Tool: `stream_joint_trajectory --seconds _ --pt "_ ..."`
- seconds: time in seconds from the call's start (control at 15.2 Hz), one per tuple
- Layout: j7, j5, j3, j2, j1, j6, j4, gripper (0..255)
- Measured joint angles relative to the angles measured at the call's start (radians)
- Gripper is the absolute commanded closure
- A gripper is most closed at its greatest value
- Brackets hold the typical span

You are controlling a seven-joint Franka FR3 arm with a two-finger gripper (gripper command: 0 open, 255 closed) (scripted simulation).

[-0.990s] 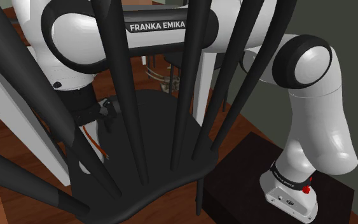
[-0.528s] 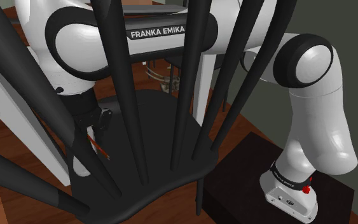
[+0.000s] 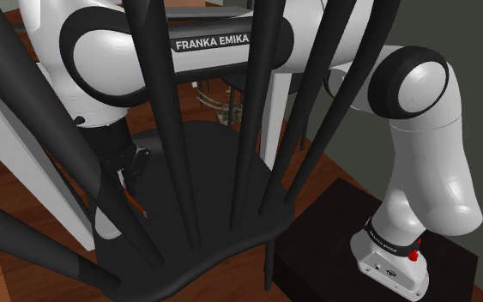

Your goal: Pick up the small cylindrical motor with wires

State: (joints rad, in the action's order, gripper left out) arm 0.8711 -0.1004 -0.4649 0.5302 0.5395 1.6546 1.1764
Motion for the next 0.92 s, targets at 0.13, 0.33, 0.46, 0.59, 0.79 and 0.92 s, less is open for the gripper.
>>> stream_joint_trajectory --seconds 0.13,0.33,0.46,0.59,0.79,0.92 --pt "0.001 -0.001 0.0 0.003 0.004 -0.024 -0.025 255" --pt "0.004 -0.004 0.0 0.013 0.013 -0.068 -0.078 255" --pt "0.005 -0.008 0.001 0.024 0.021 -0.103 -0.125 255" --pt "0.006 -0.014 0.003 0.039 0.031 -0.139 -0.176 255" --pt "0.013 -0.027 0.006 0.076 0.059 -0.205 -0.281 255" --pt "0.013 -0.035 0.009 0.101 0.076 -0.252 -0.354 255"
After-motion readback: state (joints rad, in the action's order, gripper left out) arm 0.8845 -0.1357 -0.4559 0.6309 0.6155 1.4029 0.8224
